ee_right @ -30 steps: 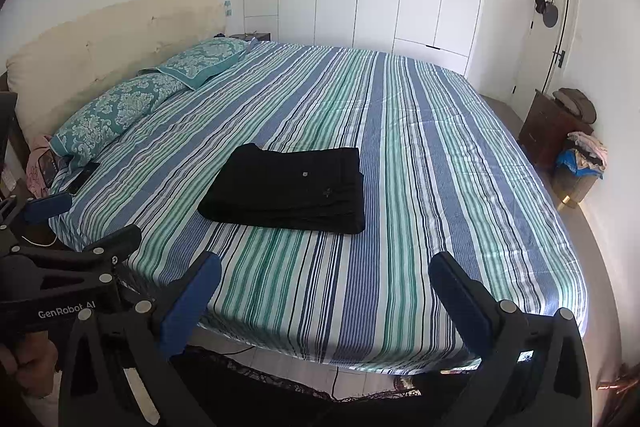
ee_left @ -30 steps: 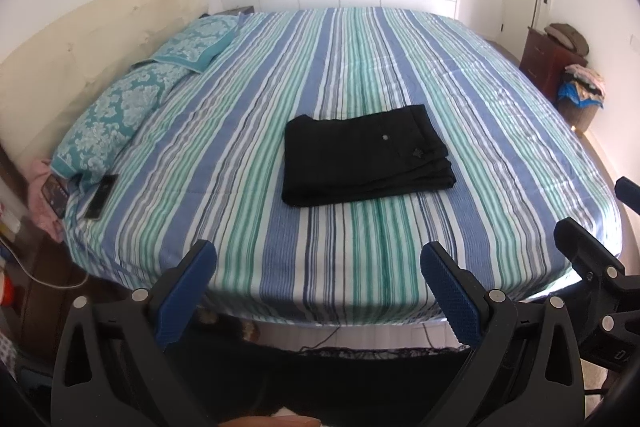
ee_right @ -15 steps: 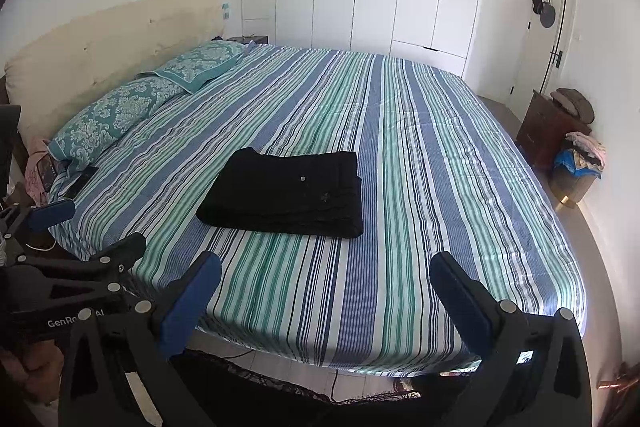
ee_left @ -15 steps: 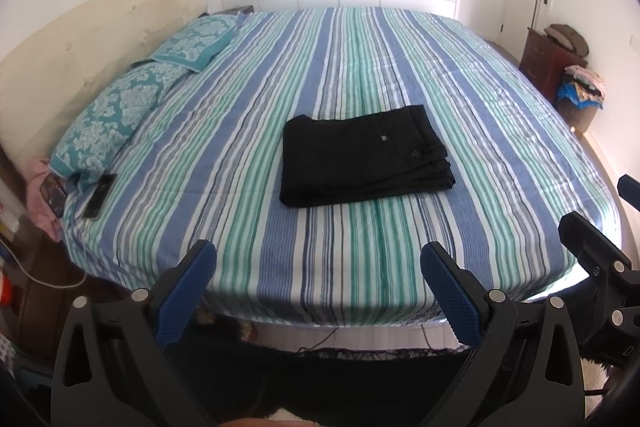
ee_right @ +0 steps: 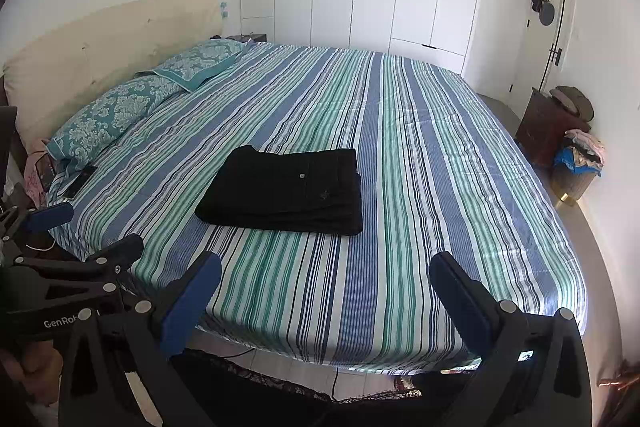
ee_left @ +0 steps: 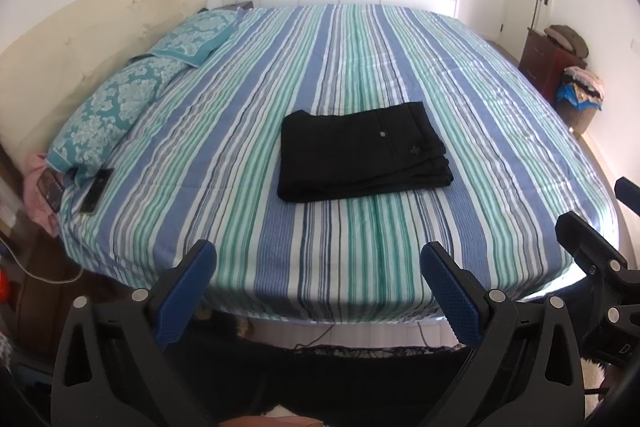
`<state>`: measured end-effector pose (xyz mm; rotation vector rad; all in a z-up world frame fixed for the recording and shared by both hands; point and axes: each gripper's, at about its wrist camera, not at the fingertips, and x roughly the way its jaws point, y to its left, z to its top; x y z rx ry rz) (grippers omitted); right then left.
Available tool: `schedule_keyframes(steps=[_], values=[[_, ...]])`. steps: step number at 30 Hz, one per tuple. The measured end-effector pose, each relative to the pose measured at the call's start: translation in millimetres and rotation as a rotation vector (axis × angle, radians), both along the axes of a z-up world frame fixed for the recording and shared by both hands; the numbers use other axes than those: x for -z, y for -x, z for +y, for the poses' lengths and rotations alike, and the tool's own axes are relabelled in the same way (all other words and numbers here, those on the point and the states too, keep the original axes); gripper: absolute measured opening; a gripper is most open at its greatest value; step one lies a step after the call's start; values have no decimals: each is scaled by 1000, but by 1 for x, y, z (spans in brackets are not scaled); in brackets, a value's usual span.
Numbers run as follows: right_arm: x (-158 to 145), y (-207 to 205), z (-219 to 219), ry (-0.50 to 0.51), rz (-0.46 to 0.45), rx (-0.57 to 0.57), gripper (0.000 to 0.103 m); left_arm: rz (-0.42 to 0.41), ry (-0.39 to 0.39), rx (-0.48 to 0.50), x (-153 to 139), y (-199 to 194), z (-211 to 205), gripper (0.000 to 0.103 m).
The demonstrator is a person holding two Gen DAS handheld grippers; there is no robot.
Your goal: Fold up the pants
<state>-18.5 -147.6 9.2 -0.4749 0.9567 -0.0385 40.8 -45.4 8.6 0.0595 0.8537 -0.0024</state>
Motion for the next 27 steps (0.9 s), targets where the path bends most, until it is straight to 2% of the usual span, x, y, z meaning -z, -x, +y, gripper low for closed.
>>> schedule_keyframes(steps=[11, 27], values=[[-6, -4, -1, -32, -11, 9, 103, 7, 4, 6, 0, -2, 1, 103], [-3, -7, 3, -12, -2, 3, 103, 8, -4, 10, 3, -5, 0, 102]])
